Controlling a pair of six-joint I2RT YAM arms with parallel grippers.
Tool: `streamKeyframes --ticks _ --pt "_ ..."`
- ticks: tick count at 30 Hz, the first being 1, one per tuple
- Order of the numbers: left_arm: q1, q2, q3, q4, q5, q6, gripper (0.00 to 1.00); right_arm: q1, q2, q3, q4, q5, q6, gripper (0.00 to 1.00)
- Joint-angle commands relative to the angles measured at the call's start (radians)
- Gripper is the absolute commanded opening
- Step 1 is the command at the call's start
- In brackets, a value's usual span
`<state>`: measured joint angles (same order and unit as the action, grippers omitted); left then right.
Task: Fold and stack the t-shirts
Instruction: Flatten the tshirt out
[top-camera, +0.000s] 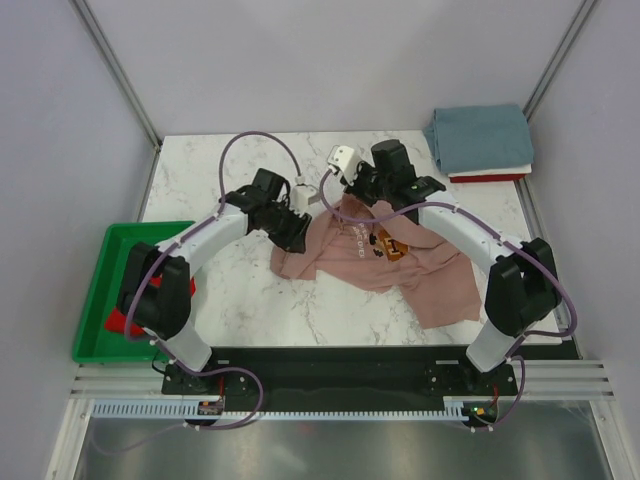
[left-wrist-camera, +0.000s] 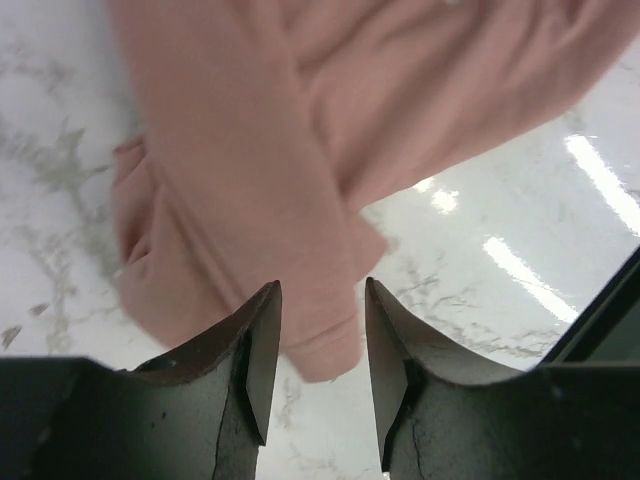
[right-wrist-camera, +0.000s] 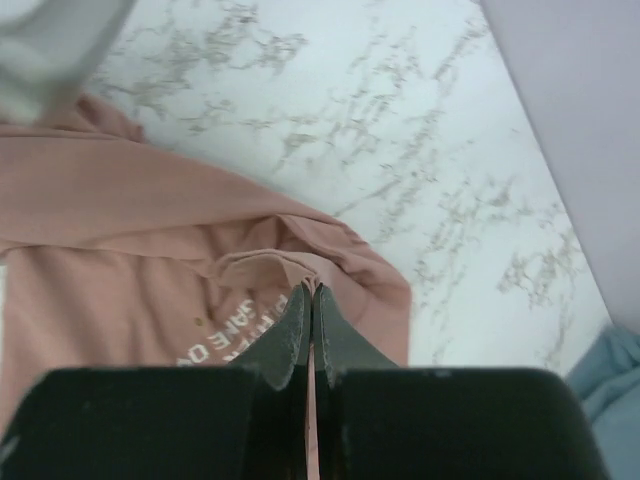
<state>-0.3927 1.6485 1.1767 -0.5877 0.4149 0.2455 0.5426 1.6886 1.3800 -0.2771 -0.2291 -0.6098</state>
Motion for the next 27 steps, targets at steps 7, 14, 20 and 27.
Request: streamKeyframes --ticks 7,14,20,27 --pt "-0.176 0.073 0.092 -0.046 -0.022 -0.061 0.35 -0.038 0.022 0.045 -0.076 0.085 0.012 0.0" --pt "-0.222 0.082 0.047 -0.061 -0.039 -0.052 0.35 -0.046 0.023 0.047 -0.083 0.076 -0.038 0.0" --pt "-0.236 0.158 0.06 -0.086 -0.073 -0.038 0.36 -0.056 0.037 0.071 -0.079 0.06 -0.041 0.0" --pt "-0.238 0.22 0.067 -0.098 -0.134 -0.04 0.41 -0.062 0.052 0.088 -0.071 0.048 -0.036 0.0"
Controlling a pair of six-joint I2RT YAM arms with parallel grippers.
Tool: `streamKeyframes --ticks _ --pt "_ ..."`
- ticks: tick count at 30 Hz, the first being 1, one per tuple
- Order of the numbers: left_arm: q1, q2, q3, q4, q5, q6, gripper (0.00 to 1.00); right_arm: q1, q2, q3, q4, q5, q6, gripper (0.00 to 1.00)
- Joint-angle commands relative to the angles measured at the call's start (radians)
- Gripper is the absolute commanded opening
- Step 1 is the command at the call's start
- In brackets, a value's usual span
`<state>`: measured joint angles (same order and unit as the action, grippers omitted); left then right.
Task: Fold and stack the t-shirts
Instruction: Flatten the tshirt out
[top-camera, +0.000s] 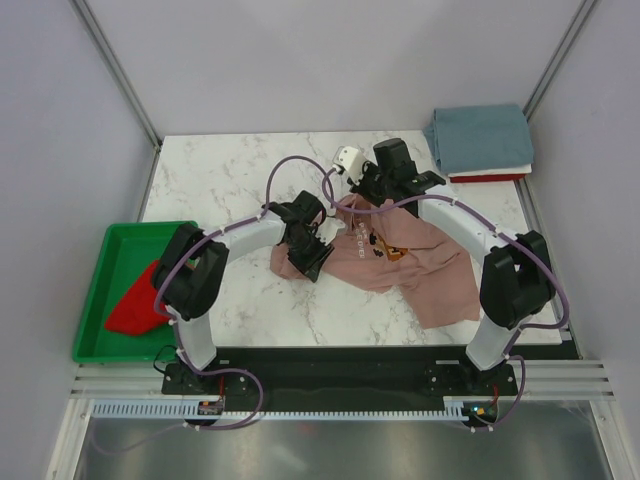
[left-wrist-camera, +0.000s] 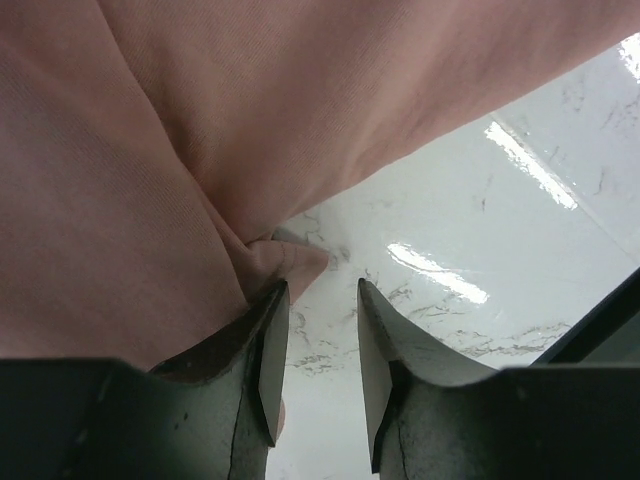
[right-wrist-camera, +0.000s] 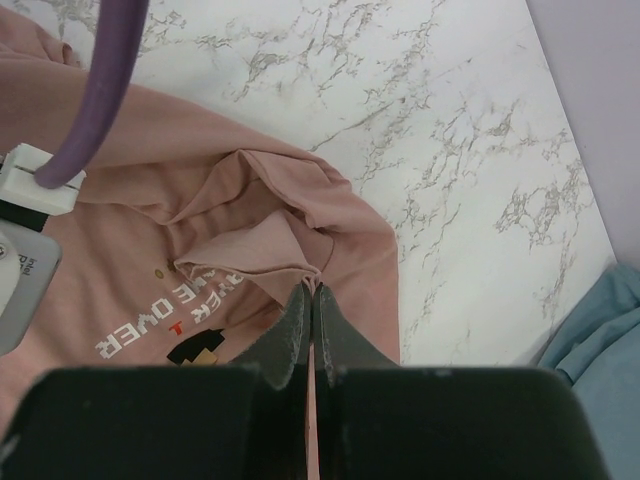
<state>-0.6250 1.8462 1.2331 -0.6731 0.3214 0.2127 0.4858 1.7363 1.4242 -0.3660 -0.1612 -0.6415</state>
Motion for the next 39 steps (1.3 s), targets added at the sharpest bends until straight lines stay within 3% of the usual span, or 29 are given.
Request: streamKeyframes --ticks 1,14,23,31,33,35,39 --pt "-0.005 0.028 0.015 -0.011 -0.042 -0.009 0.41 -0.006 0.006 0.042 0.018 -0.024 -0.003 0.0" --pt "-0.039 0.136 0.072 -0.008 -0.08 -0.029 0.48 -0.013 -0.015 0.001 0.029 -0.043 0.006 0.0" --pt "-0.041 0.199 0.066 0.017 -0.163 -0.039 0.24 -0.016 -0.038 -0.037 0.064 -0.031 0.031 0.0" --pt "-0.041 0.193 0.045 0.029 -0.153 -0.013 0.02 -0.035 -0.052 -0.024 0.084 0.005 0.08 0.0" --pt "-0.041 0.192 0.037 0.036 -0.163 -0.012 0.1 -0.036 -0.055 -0.024 0.085 0.006 0.085 0.0" --pt "-0.047 0.203 0.043 0.035 -0.185 -0.015 0.3 -0.038 -0.063 -0.024 0.085 0.005 0.088 0.0" --pt "-0.067 0.228 0.06 0.037 -0.212 -0.024 0.42 -0.036 -0.075 -0.048 0.09 -0.001 0.082 0.0"
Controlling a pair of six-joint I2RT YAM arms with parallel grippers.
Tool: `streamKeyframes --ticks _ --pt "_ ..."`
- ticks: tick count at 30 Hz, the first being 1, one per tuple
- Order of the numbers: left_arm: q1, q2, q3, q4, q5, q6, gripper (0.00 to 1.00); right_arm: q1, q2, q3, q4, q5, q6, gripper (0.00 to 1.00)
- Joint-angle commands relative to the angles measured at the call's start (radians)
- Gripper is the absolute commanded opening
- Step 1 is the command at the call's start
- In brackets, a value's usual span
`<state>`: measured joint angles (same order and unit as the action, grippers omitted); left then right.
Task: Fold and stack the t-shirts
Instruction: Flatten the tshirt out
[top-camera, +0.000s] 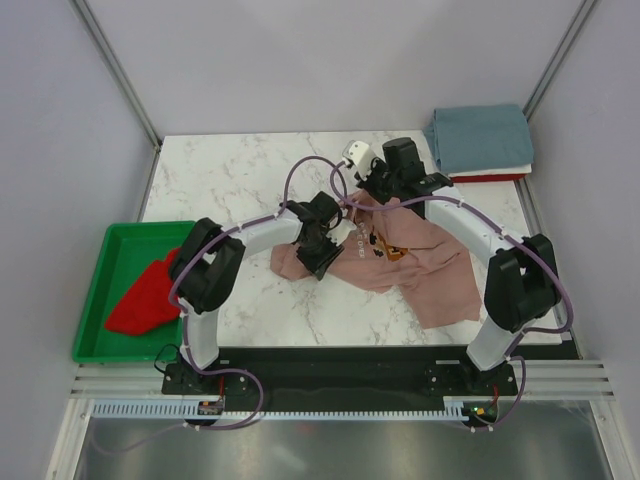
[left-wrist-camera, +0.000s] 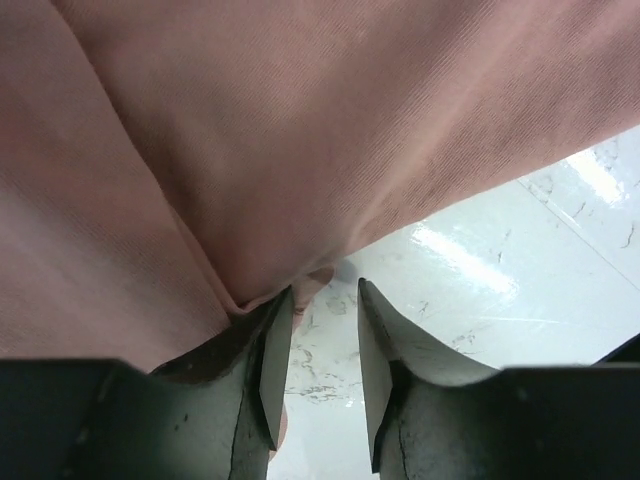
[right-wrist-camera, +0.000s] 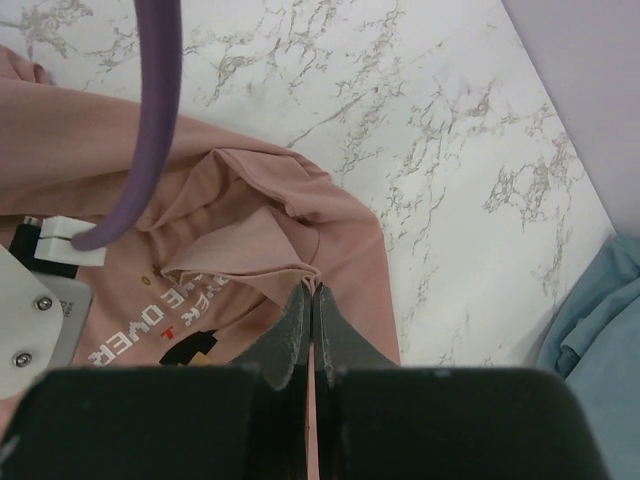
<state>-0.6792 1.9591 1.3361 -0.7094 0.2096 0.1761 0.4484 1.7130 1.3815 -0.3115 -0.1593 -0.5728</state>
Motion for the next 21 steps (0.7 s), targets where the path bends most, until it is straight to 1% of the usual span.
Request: streamKeyframes --ticks 1,4,5,6,8,11,14,15,16,18,19,21 --pt "-0.019 0.126 -0.037 0.073 -0.122 0.011 0.42 0.0 -0.056 -0.01 0.037 -0.005 0.011 0.0" --pt "-0.034 0.17 -0.022 0.07 -0.16 -0.001 0.31 -0.001 -0.064 -0.021 0.038 -0.006 0.013 0.0" --pt "-0.036 0.184 -0.017 0.07 -0.17 -0.001 0.21 -0.001 -0.067 -0.022 0.04 -0.006 0.014 0.0" --pt "-0.034 0.191 -0.015 0.07 -0.176 0.0 0.14 -0.004 -0.073 -0.028 0.043 -0.008 0.016 0.0" --pt "-0.034 0.201 -0.014 0.071 -0.203 0.005 0.02 -0.005 -0.082 -0.036 0.051 -0.006 0.017 0.0" --pt "-0.036 0.195 -0.017 0.073 -0.208 0.014 0.02 -0.01 -0.089 -0.033 0.06 -0.002 0.025 0.0" --pt "-0.028 0.098 -0.034 0.067 -0.191 0.043 0.02 -0.034 -0.101 0.011 0.064 0.02 0.045 0.0" --pt "-0.023 0.054 -0.049 0.065 -0.182 0.075 0.02 -0.045 -0.101 0.055 0.061 0.023 0.063 0.0" --pt "-0.013 -0.068 -0.06 0.065 -0.168 0.097 0.02 -0.06 -0.105 0.079 0.061 0.024 0.074 0.0" --pt "0.004 -0.202 -0.08 0.067 -0.162 0.166 0.02 -0.109 -0.113 0.15 0.063 0.018 0.112 0.0" --pt "0.018 -0.312 -0.078 0.065 -0.161 0.186 0.02 -0.128 -0.121 0.174 0.064 0.014 0.129 0.0" --pt "0.076 -0.409 -0.045 0.047 -0.157 0.221 0.02 -0.171 -0.128 0.241 0.068 0.007 0.149 0.0"
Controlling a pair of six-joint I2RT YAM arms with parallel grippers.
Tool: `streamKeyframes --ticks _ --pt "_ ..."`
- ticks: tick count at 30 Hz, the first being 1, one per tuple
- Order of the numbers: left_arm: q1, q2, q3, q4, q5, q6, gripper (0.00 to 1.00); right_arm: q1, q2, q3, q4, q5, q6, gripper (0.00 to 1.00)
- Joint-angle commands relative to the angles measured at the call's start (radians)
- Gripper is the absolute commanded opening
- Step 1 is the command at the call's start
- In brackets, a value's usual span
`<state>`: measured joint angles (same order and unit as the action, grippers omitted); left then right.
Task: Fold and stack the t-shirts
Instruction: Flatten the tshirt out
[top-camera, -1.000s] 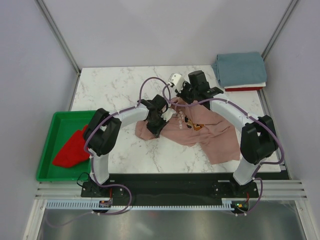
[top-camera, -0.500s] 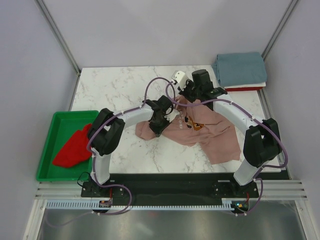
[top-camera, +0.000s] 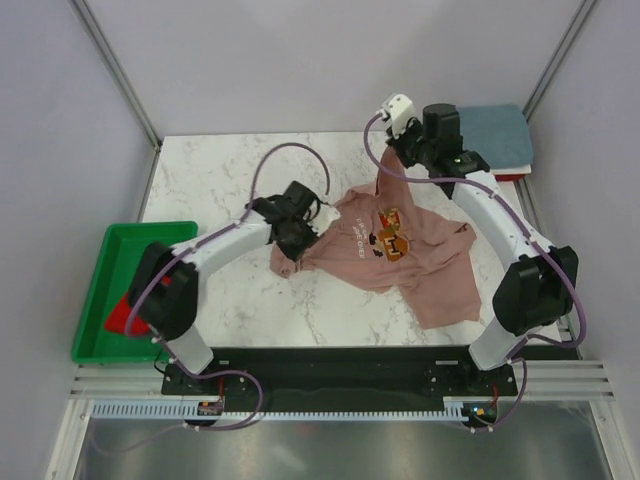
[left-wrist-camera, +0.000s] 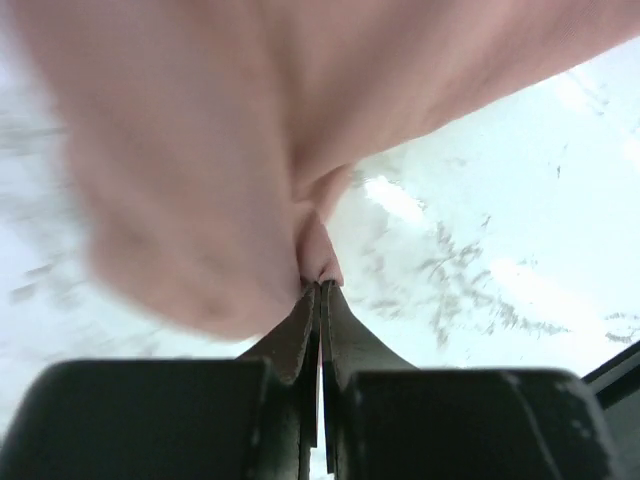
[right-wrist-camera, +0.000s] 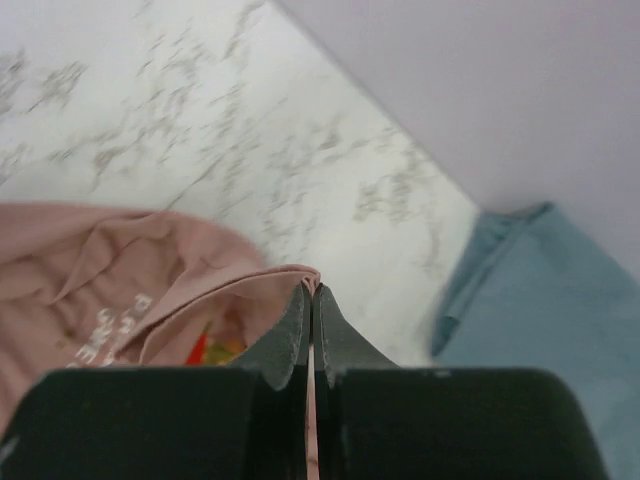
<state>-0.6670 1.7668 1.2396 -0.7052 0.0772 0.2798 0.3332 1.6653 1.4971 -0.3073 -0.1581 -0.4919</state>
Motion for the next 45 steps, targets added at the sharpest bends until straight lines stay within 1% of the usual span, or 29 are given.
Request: streamKeyframes --ticks 1,2,5,8,9,12,13,19,22,25,28,32,39,43,45 --pt "0.104 -0.252 0.07 0.017 -0.022 0.128 0.02 -0.065 -0.091 0.144 0.062 0.006 0.073 0.0" --pt "0.125 -0.317 0.092 0.006 -0.024 0.137 0.02 -0.077 -0.101 0.159 0.06 0.008 0.069 0.0" --pt "0.202 -0.404 0.179 -0.022 -0.022 0.17 0.02 -0.085 -0.14 0.213 0.057 0.025 0.026 0.0" --pt "0.27 -0.463 0.234 -0.022 -0.022 0.182 0.02 -0.085 -0.182 0.253 0.04 0.058 -0.004 0.0" --pt "0.302 -0.471 0.25 -0.02 -0.022 0.18 0.02 -0.085 -0.199 0.264 0.028 0.09 -0.007 0.0" --pt "0.343 -0.498 0.317 -0.02 -0.019 0.177 0.02 -0.085 -0.234 0.307 0.017 0.152 0.013 0.0" --pt "0.362 -0.504 0.331 -0.019 -0.019 0.177 0.02 -0.086 -0.243 0.317 0.014 0.193 0.015 0.0" --pt "0.392 -0.569 0.464 -0.007 -0.047 0.177 0.02 -0.085 -0.344 0.388 -0.009 0.239 0.015 0.0" --pt "0.406 -0.598 0.532 -0.004 -0.06 0.185 0.02 -0.086 -0.389 0.433 -0.038 0.259 -0.02 0.0" --pt "0.408 -0.63 0.584 -0.007 -0.068 0.206 0.02 -0.086 -0.441 0.442 -0.045 0.287 -0.05 0.0" --pt "0.408 -0.665 0.621 -0.008 -0.074 0.22 0.02 -0.086 -0.493 0.443 -0.065 0.296 -0.059 0.0" --pt "0.408 -0.72 0.627 -0.008 -0.076 0.234 0.02 -0.086 -0.564 0.446 -0.127 0.292 -0.079 0.0" --pt "0.428 -0.825 0.627 -0.017 -0.074 0.231 0.02 -0.106 -0.638 0.538 -0.257 0.224 -0.082 0.0" --pt "0.44 -0.882 0.644 -0.02 -0.074 0.228 0.02 -0.121 -0.664 0.646 -0.328 0.135 -0.07 0.0" --pt "0.441 -0.912 0.661 -0.02 -0.07 0.228 0.02 -0.132 -0.677 0.678 -0.345 0.126 -0.05 0.0"
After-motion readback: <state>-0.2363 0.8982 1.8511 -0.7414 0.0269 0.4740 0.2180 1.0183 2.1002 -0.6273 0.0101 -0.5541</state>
